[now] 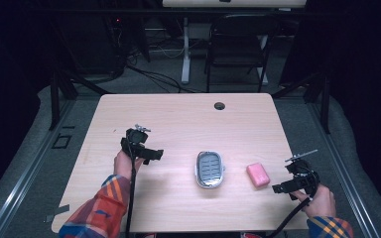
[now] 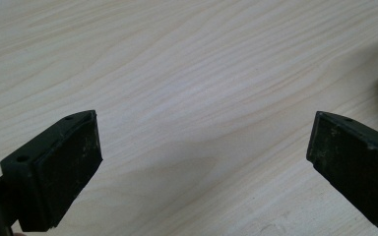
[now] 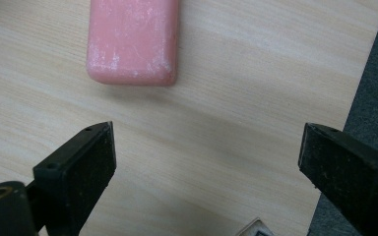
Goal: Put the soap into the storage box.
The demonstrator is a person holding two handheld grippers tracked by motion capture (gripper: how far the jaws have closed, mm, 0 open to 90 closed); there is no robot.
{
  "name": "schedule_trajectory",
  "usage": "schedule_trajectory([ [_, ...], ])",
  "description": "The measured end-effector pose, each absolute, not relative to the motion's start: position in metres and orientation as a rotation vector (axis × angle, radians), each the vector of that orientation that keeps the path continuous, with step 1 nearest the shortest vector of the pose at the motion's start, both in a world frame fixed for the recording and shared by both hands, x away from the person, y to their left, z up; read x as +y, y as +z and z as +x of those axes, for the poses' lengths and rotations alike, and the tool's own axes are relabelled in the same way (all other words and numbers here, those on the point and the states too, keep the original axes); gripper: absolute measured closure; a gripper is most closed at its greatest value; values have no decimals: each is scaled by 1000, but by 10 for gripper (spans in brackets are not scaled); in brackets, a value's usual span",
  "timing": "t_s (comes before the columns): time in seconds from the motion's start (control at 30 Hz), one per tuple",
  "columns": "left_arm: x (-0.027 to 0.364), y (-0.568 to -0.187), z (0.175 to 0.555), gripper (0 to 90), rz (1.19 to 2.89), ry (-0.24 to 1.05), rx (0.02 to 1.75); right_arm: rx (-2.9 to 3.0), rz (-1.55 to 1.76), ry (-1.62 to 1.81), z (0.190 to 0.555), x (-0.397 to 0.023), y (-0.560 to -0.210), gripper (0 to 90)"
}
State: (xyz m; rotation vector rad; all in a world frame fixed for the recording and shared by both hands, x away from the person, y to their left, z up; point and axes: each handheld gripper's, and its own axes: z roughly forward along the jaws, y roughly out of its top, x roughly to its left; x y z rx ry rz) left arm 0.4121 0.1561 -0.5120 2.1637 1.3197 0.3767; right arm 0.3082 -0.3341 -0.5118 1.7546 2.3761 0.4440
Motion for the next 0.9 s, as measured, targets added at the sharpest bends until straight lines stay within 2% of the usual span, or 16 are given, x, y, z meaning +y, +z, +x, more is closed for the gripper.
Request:
schedule_trajectory([
  [0.43,154,-512,412,0,2169,368,1306,2388,1759,434,307,-333,-509,74],
  [0.9,154,-512,412,0,2164,364,1303,2418,1786,387,317,-322,-504,0],
])
